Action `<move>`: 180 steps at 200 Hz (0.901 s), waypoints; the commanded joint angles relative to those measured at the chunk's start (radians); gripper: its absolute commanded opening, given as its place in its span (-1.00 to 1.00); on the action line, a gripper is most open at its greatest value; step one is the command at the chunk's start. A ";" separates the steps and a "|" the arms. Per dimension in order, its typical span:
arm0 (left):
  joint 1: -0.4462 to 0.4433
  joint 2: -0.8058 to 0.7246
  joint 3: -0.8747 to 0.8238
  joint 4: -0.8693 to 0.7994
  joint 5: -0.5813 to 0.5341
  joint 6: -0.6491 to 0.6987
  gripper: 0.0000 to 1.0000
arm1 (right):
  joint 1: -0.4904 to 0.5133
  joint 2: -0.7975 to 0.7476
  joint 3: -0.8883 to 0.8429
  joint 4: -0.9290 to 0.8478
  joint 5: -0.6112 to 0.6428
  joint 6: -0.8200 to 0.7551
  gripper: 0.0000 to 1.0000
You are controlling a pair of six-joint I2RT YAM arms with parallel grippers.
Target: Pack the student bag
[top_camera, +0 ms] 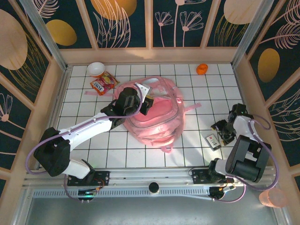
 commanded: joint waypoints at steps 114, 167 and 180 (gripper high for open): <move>0.003 -0.012 0.015 0.126 0.048 -0.031 -1.00 | 0.218 0.005 0.012 0.091 -0.210 0.218 0.45; 0.003 -0.017 0.017 0.119 0.059 -0.031 -1.00 | 0.233 0.023 0.366 -0.269 -0.042 -0.161 0.44; 0.003 -0.021 0.024 0.115 0.069 -0.040 -1.00 | 0.254 0.033 0.440 -0.294 -0.058 -0.270 0.45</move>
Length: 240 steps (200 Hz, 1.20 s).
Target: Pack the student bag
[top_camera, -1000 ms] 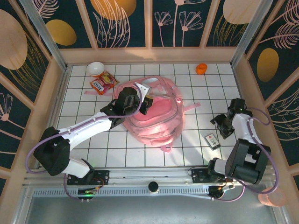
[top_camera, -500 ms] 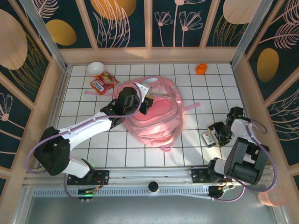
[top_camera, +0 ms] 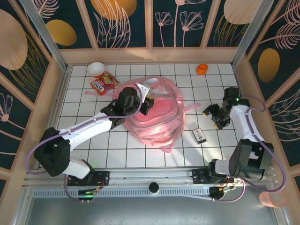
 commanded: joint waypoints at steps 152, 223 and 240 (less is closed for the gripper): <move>0.003 -0.078 0.001 0.112 0.015 -0.135 -1.00 | 0.293 0.399 0.157 -0.212 0.274 -0.231 0.57; 0.002 -0.056 0.001 0.123 0.026 -0.142 -1.00 | 0.355 0.417 0.046 -0.235 0.238 -0.172 0.60; 0.002 -0.053 0.001 0.124 0.034 -0.147 -1.00 | 0.361 0.431 0.041 -0.207 0.229 -0.167 0.60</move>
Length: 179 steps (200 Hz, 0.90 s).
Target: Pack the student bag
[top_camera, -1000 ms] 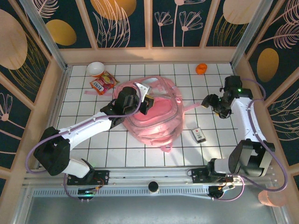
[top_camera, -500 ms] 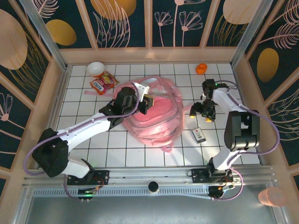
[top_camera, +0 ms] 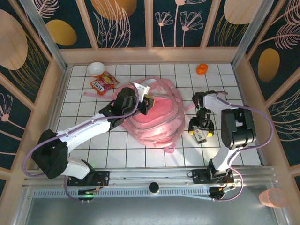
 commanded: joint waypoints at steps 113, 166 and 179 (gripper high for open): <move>0.002 -0.014 0.020 0.109 0.019 -0.034 -1.00 | -0.128 -0.054 -0.005 0.092 -0.010 0.129 0.60; 0.002 -0.008 0.019 0.114 0.034 -0.047 -1.00 | -0.150 -0.123 -0.153 0.103 -0.107 0.156 0.60; 0.002 -0.004 0.020 0.111 0.042 -0.049 -1.00 | -0.150 -0.119 -0.171 0.112 -0.106 0.156 0.60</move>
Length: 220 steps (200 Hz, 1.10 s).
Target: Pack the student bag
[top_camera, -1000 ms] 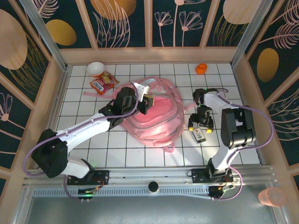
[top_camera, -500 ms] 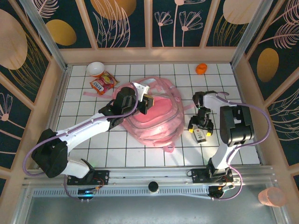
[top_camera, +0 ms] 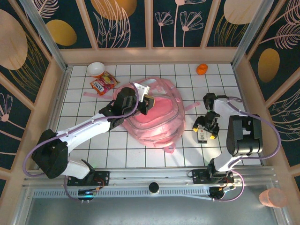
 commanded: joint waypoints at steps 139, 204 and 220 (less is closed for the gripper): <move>0.002 -0.001 0.033 0.100 0.041 -0.052 -1.00 | -0.009 0.073 -0.008 0.122 -0.056 -0.033 0.39; 0.002 -0.010 0.031 0.101 0.019 -0.058 -1.00 | -0.069 0.071 -0.025 0.207 -0.121 -0.079 0.42; 0.002 -0.008 0.032 0.103 0.019 -0.057 -1.00 | -0.071 0.075 -0.057 0.230 -0.114 -0.078 0.28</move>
